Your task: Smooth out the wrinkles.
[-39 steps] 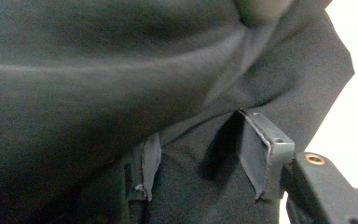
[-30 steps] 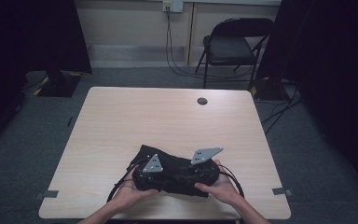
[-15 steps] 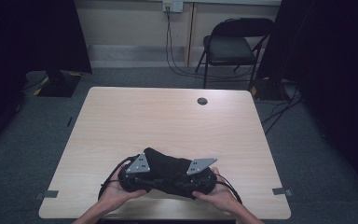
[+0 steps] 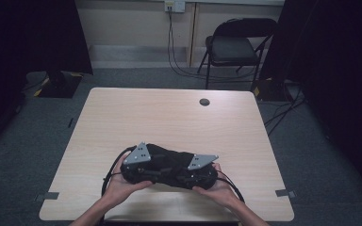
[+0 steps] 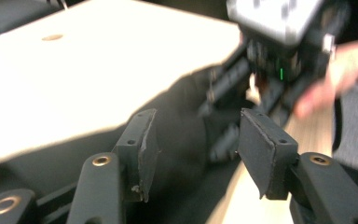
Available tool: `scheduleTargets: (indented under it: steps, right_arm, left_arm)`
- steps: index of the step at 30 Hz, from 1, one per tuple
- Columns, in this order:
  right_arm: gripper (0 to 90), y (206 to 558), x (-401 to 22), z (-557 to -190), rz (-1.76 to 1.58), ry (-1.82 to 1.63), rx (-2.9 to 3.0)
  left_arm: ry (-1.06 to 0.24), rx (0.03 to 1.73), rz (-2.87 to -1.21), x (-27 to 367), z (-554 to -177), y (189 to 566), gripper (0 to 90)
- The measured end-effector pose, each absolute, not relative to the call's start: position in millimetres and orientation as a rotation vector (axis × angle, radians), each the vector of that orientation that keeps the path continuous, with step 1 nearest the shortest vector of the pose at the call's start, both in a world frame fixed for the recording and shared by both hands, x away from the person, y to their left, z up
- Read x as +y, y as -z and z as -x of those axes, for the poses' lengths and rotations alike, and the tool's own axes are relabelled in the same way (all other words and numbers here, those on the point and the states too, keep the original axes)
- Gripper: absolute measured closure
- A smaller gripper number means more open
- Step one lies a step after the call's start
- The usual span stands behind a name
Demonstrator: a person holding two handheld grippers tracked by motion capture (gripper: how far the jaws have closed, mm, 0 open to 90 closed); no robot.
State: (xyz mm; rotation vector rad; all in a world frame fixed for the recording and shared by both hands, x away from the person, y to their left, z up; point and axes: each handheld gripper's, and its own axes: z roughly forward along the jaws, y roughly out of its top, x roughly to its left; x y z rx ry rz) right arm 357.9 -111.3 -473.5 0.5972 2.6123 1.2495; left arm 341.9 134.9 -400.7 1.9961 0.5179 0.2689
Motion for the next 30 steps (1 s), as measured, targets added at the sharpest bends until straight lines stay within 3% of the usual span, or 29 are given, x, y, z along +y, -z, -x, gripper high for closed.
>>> scheduleTargets:
  steps: [5,9,15,17,20,25,26,29,30]
  right_arm:
    - [58.1,471,-110,-352,-0.59,-1.241,2.604]
    - [43.9,459,-117,-343,-0.606,-1.261,2.619]
    - [48.9,435,-144,-342,-0.728,-1.393,2.558]
    - [57.1,420,-150,-351,-0.81,-1.427,2.45]
    - [56.3,423,-146,-358,-0.849,-1.373,2.467]
    - [46.1,463,-138,-353,-0.844,-1.182,2.563]
    - [46.1,463,-138,-353,-0.844,-1.182,2.563]
    - [30.7,457,-143,-350,-0.877,-1.191,2.528]
    - [30.7,457,-143,-350,-0.877,-1.191,2.528]
  left_arm:
    - [-0.301,0.536,-2.026,126,-375,388,45.4]
    - [-0.223,0.705,-2.162,132,-394,423,45.8]
    - [-0.221,0.628,-2.25,139,-366,438,40.1]
    - [-0.232,0.638,-2.249,139,-362,446,39.8]
    - [-0.235,0.651,-2.227,139,-360,451,38.5]
    - [-0.204,0.638,-2.144,153,-362,434,40.3]
    - [-0.229,0.665,-2.134,157,-364,432,40.3]
    - [-0.269,0.776,-2.136,173,-368,433,36.9]
    - [-0.269,0.776,-2.136,173,-368,433,35.6]
